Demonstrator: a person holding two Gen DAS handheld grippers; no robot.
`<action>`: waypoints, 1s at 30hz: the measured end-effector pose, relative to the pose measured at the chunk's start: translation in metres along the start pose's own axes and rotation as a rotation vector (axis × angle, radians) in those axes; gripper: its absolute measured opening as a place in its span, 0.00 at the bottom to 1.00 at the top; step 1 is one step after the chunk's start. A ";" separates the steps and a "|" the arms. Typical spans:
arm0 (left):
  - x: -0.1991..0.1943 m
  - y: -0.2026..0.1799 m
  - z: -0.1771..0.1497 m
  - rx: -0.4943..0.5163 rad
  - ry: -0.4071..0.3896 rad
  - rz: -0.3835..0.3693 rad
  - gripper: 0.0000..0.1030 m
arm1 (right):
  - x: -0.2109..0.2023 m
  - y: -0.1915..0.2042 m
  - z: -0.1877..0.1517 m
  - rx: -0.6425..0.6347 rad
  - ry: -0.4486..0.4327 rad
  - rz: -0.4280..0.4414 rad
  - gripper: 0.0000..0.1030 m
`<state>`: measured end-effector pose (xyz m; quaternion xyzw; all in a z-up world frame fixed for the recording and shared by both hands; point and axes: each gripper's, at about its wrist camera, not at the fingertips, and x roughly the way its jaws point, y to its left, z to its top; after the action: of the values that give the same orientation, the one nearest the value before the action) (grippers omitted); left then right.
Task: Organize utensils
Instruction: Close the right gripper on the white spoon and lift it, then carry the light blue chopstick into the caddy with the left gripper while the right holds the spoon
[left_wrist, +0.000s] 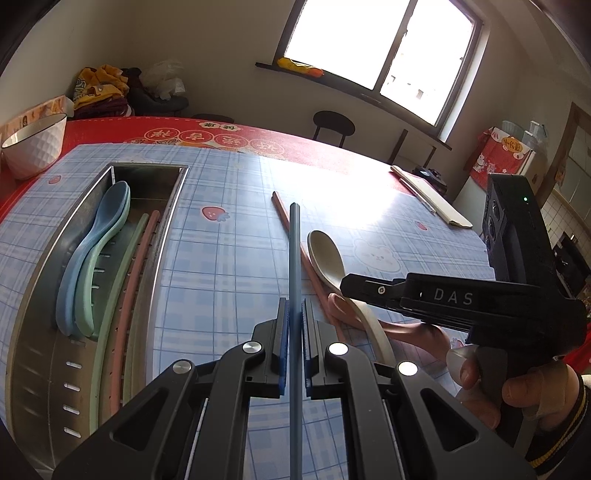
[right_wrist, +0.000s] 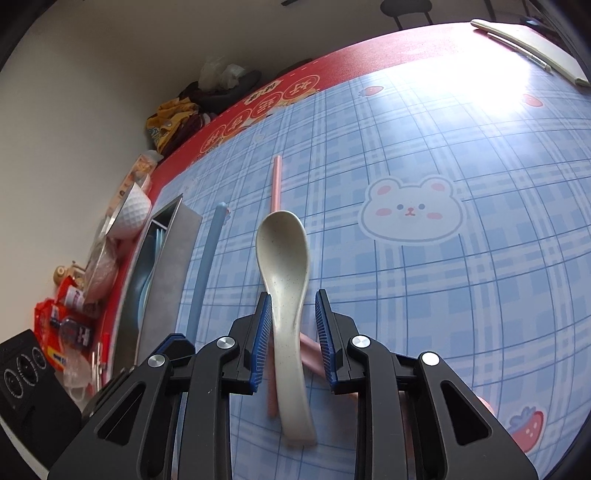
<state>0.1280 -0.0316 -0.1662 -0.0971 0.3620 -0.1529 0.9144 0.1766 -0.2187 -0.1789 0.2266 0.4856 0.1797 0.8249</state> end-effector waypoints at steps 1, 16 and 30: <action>0.000 0.000 0.000 0.000 0.001 0.000 0.06 | -0.002 0.000 -0.001 -0.002 -0.001 0.006 0.24; 0.002 -0.002 0.001 0.002 0.002 0.000 0.06 | 0.007 -0.011 -0.007 0.053 0.027 0.102 0.14; 0.001 0.005 0.002 -0.018 -0.001 0.007 0.06 | -0.013 -0.010 -0.008 0.095 -0.181 0.244 0.06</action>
<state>0.1311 -0.0269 -0.1673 -0.1041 0.3634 -0.1464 0.9141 0.1643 -0.2321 -0.1786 0.3378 0.3860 0.2340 0.8259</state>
